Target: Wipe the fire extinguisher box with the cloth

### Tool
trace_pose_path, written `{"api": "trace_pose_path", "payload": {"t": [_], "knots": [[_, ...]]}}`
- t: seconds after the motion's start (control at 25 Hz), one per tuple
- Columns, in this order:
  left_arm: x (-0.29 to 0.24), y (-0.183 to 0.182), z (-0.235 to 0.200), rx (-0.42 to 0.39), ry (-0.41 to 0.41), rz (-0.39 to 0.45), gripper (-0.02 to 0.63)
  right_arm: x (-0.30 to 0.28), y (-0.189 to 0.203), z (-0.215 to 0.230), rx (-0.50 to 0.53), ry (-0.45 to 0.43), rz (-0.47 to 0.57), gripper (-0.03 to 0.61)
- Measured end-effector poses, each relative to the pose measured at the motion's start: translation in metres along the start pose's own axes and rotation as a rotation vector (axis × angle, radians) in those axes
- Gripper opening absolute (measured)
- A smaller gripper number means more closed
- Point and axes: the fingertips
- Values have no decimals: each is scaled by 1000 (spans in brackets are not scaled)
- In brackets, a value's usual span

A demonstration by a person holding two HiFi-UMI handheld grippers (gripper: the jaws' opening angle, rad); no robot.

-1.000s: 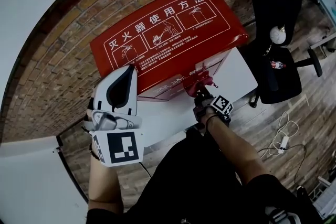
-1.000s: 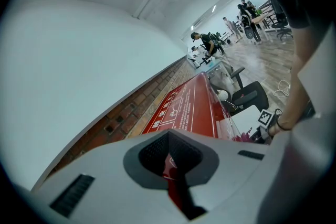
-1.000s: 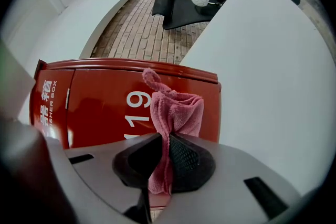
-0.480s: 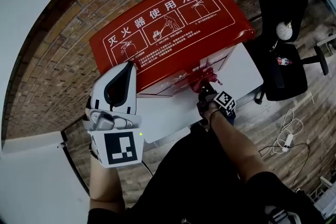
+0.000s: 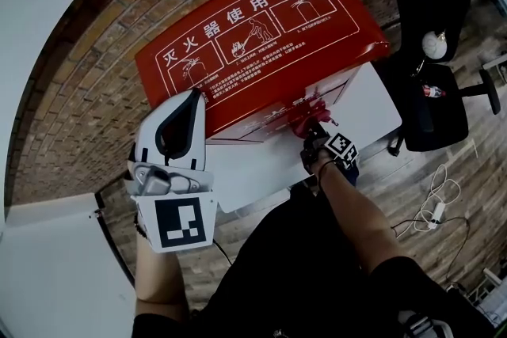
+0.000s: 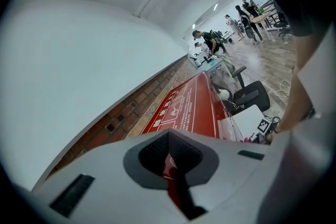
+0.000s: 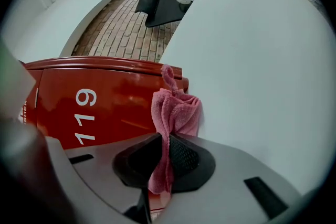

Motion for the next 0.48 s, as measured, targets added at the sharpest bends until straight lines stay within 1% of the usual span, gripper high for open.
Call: {"api": "trace_pose_path", "payload": {"t": [0.2, 0.48], "knots": [[0, 0, 0, 2, -4, 0, 12, 0, 5, -1, -23, -22, -2, 51], [1, 0, 0, 2, -5, -2, 12, -1, 45, -5, -40, -43, -54, 51]]}}
Point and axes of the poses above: the fingertips, and each gripper's own axes: x backward along the fingers, z to its right, y out of its underside, and after that the axes turned 4 degrees about y, right-handed
